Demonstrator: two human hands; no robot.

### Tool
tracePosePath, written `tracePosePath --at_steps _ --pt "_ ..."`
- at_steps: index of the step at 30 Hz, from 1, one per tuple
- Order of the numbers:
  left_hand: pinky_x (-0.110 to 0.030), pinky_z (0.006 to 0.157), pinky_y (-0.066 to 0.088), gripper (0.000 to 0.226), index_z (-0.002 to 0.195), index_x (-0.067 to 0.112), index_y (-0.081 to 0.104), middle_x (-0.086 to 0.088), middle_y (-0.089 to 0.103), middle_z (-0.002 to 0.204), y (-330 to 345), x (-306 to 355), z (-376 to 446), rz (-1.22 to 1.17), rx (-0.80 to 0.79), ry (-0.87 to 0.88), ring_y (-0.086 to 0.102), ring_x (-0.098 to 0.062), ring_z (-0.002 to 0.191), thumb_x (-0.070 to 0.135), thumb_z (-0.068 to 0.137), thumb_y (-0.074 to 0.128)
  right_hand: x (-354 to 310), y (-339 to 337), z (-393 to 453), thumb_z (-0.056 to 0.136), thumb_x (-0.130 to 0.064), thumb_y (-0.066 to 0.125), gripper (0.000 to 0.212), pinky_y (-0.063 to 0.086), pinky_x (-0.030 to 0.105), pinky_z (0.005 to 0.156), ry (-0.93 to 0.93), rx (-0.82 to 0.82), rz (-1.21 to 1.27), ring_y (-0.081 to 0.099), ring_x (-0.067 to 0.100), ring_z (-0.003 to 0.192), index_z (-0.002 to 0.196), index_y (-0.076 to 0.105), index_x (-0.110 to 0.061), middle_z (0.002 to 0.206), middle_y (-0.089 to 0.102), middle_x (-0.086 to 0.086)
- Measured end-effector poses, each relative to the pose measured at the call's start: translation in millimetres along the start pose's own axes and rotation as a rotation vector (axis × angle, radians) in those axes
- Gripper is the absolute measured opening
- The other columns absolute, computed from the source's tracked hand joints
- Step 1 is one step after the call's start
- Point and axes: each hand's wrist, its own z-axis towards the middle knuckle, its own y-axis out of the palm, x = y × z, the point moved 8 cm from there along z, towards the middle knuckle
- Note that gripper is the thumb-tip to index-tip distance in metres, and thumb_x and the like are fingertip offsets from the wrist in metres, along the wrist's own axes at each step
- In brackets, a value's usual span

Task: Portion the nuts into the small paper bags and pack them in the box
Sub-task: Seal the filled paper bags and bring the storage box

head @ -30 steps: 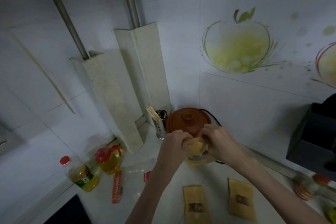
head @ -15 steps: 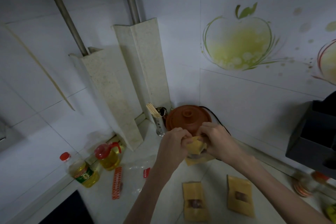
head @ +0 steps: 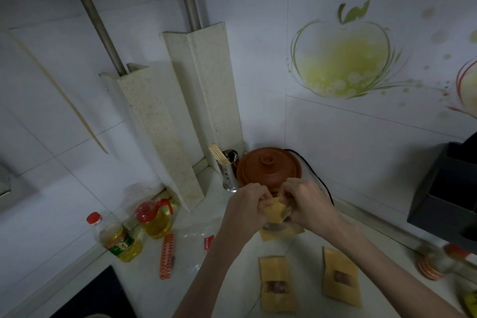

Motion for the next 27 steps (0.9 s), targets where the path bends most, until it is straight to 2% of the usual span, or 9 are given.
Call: tracePosePath --at_steps 3,5,9,13,18,23,27 --pt "-0.026 0.066 0.044 0.005 0.083 0.014 0.068 0.005 0.062 0.082 1 -3 -3 -0.005 0.018 -0.003 0.054 -0.009 0.075 0.014 0.087 0.067 -2 2 0 0.065 -0.008 0.06 0.015 0.017 0.013 0.047 -0.011 -0.005 -0.043 0.037 0.002 0.065 0.069 0.055 -0.022 0.069 0.042 -0.015" --pt "-0.026 0.066 0.044 0.006 0.084 0.013 0.068 0.002 0.063 0.083 4 -3 -7 -0.004 0.024 -0.002 0.054 -0.011 0.076 0.016 0.088 0.066 -2 5 -1 0.071 -0.015 0.064 0.009 0.014 0.011 0.047 -0.008 -0.014 -0.092 0.041 0.003 0.068 0.075 0.06 -0.022 0.073 0.049 -0.013" --pt "-0.029 0.069 0.046 0.007 0.087 0.01 0.07 -0.002 0.065 0.084 8 -3 -12 -0.053 0.022 -0.011 0.057 -0.014 0.078 0.014 0.088 0.065 0 10 -5 0.069 -0.008 0.062 0.014 0.014 0.01 0.046 0.014 -0.044 -0.117 0.053 0.009 0.069 0.074 0.063 -0.022 0.075 0.056 -0.01" --pt "-0.034 0.073 0.048 0.008 0.087 0.007 0.072 -0.005 0.068 0.084 7 -6 -16 -0.078 0.012 -0.016 0.06 -0.017 0.078 0.012 0.087 0.067 1 9 -10 0.066 -0.006 0.064 0.014 0.017 0.014 0.046 0.012 -0.021 -0.066 0.047 0.007 0.062 0.069 0.062 -0.019 0.07 0.055 -0.009" --pt "-0.035 0.069 0.05 0.003 0.08 0.009 0.072 -0.003 0.07 0.078 4 -9 -23 -0.095 0.049 -0.037 0.062 -0.015 0.073 0.01 0.082 0.071 2 12 -14 0.066 -0.001 0.061 0.016 0.03 0.021 0.049 0.009 -0.03 0.005 0.046 0.006 0.062 0.067 0.058 -0.017 0.069 0.052 -0.011" --pt "-0.036 0.064 0.052 0.006 0.075 0.012 0.07 0.0 0.068 0.073 10 -12 -29 -0.083 0.05 -0.041 0.061 -0.012 0.068 0.007 0.079 0.072 3 20 -20 0.065 0.001 0.058 0.018 0.025 0.013 0.049 0.0 -0.056 0.039 0.043 0.005 0.063 0.067 0.054 -0.016 0.069 0.047 -0.012" --pt "-0.029 0.063 0.052 0.007 0.077 0.014 0.071 0.001 0.069 0.076 15 -18 -34 -0.106 0.082 -0.036 0.062 -0.009 0.069 0.007 0.078 0.073 6 23 -25 0.067 0.002 0.058 0.019 0.03 0.013 0.05 0.025 -0.008 0.078 0.045 0.004 0.064 0.067 0.056 -0.017 0.07 0.053 -0.009"
